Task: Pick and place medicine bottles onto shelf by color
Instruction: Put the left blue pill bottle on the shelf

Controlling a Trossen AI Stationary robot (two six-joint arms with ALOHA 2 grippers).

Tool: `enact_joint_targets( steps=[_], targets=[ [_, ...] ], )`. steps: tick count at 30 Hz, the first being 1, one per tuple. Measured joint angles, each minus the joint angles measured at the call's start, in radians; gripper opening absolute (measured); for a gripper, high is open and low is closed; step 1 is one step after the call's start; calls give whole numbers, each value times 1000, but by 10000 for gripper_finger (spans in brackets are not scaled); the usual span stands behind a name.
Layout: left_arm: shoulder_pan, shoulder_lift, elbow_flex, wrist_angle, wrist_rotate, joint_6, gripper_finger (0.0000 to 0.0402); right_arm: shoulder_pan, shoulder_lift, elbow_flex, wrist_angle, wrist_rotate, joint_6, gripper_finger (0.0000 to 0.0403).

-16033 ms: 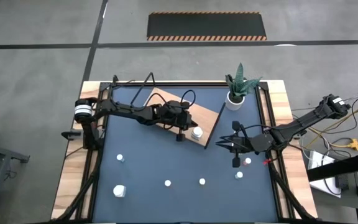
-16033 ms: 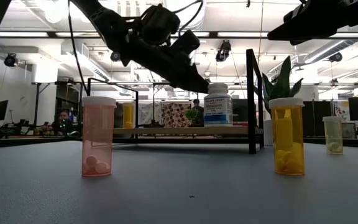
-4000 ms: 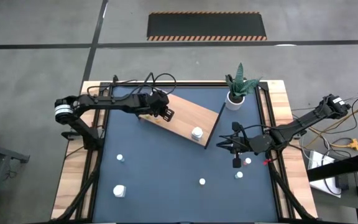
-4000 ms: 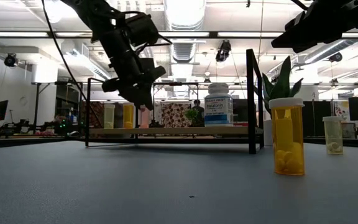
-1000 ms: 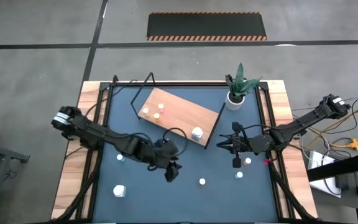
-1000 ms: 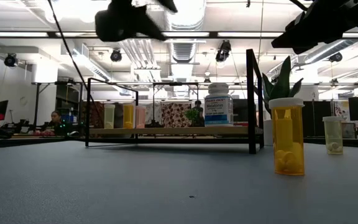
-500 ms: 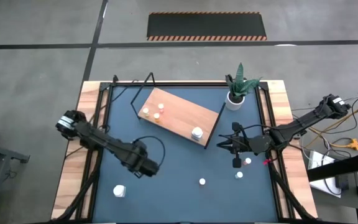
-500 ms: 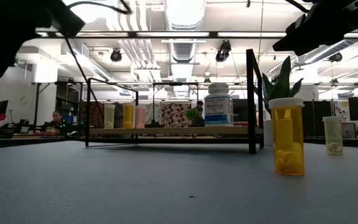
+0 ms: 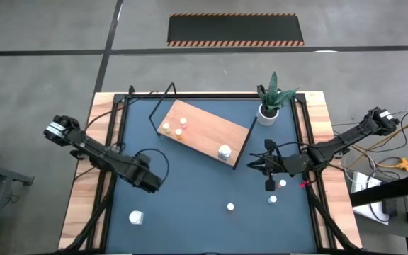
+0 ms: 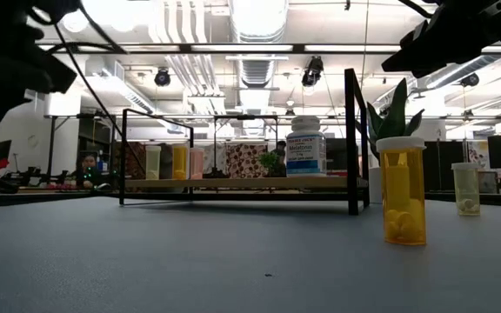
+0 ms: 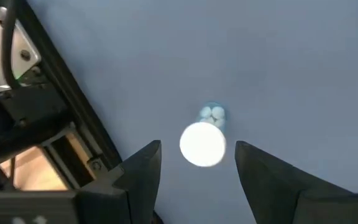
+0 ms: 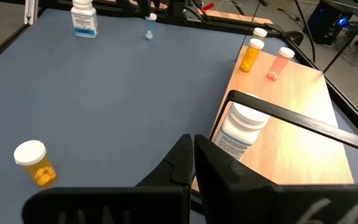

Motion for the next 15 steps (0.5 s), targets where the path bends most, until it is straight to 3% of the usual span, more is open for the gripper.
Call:
enact_joint_targets(
  steps=[15],
  targets=[
    [0,-48,-121,126,-1,1,179,0,0,0,0,1,0,9]
  ],
)
